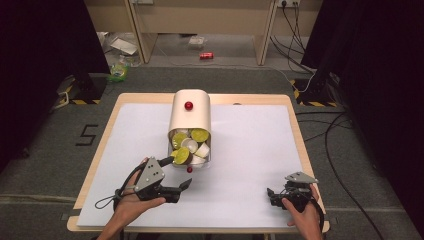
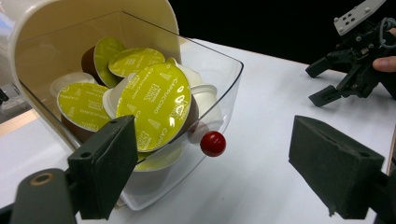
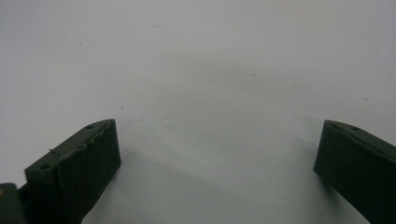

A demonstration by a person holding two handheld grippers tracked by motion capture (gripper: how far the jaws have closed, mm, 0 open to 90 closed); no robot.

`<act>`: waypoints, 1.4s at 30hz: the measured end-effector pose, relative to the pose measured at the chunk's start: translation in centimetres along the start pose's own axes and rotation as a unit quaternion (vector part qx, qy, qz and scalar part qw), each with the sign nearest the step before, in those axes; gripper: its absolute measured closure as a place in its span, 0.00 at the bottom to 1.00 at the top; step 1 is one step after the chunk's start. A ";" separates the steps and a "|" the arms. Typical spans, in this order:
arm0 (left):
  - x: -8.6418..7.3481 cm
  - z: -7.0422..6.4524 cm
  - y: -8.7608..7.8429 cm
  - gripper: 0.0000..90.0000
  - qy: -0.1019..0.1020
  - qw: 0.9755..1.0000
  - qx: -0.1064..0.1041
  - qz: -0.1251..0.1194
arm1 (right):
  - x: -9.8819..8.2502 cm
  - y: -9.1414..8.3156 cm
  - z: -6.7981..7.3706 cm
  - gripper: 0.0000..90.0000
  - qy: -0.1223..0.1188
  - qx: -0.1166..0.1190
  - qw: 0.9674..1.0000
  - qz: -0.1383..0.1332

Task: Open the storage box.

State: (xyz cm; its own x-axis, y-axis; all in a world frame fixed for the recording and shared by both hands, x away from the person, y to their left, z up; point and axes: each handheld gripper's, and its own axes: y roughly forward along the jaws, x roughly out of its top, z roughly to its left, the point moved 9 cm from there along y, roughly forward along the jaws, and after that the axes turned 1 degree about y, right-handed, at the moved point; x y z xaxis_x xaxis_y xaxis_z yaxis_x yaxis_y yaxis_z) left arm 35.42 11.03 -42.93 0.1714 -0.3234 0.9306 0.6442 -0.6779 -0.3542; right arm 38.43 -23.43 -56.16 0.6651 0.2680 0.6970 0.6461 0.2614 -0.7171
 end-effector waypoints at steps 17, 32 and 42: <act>-0.3 -0.5 -0.3 0.17 0.003 1.000 -0.004 0.013 | 0.0 0.0 0.0 0.00 0.000 0.000 1.000 0.000; 0.6 0.4 -0.3 0.18 -0.017 1.000 0.009 -0.005 | 0.0 0.0 0.0 0.00 0.002 0.001 1.000 0.000; 1.4 1.7 0.5 0.18 -0.026 0.999 0.022 -0.016 | 0.0 0.0 0.0 0.00 0.002 0.001 1.000 0.000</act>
State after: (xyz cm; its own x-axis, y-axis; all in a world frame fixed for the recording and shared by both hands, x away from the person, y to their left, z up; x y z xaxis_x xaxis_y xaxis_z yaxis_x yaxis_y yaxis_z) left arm 37.27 11.33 -41.67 0.1888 -0.2660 0.9453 0.6815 -0.6576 -0.3211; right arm 38.44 -23.42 -56.15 0.6666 0.2642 0.6970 0.6454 0.2633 -0.7171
